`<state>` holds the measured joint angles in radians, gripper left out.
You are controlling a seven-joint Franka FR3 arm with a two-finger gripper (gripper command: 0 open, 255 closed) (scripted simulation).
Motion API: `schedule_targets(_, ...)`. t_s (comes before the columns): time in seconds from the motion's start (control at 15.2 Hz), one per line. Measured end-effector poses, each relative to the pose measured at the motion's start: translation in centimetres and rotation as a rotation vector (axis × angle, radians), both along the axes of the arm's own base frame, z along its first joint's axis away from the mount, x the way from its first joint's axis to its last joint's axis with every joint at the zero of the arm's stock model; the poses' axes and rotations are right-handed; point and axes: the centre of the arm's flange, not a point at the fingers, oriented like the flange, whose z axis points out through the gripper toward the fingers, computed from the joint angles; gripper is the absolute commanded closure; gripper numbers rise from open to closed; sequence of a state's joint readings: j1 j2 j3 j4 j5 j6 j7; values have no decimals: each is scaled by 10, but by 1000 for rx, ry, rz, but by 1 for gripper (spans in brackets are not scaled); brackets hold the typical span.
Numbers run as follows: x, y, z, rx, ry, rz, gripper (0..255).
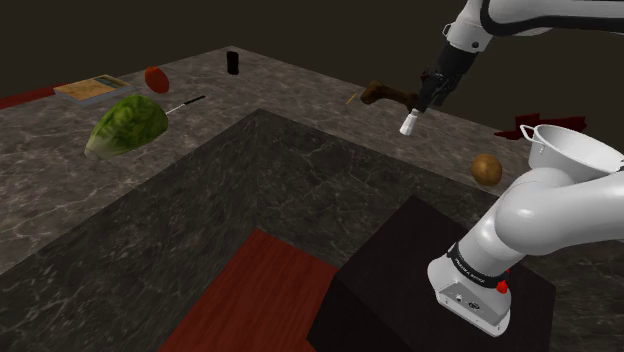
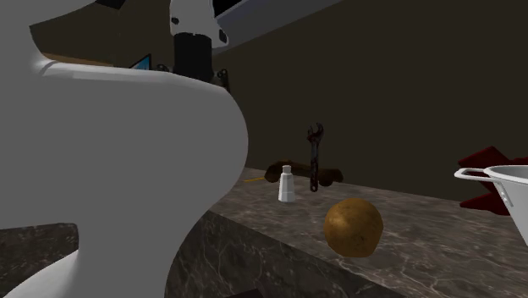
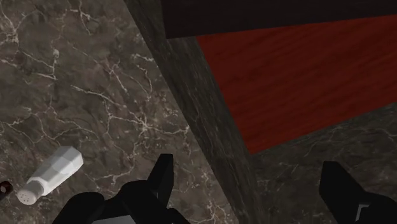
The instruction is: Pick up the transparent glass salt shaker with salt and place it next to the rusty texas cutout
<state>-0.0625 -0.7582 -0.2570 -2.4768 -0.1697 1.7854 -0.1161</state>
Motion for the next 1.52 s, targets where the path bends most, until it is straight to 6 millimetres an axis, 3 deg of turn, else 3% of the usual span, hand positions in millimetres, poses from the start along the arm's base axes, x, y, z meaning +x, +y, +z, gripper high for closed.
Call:
schedule_targets(0.86, 27, -145, -75, -18, -80, 24, 0)
schedule_targets(1.52, 63, -257, -129, -35, -138, 41, 0)
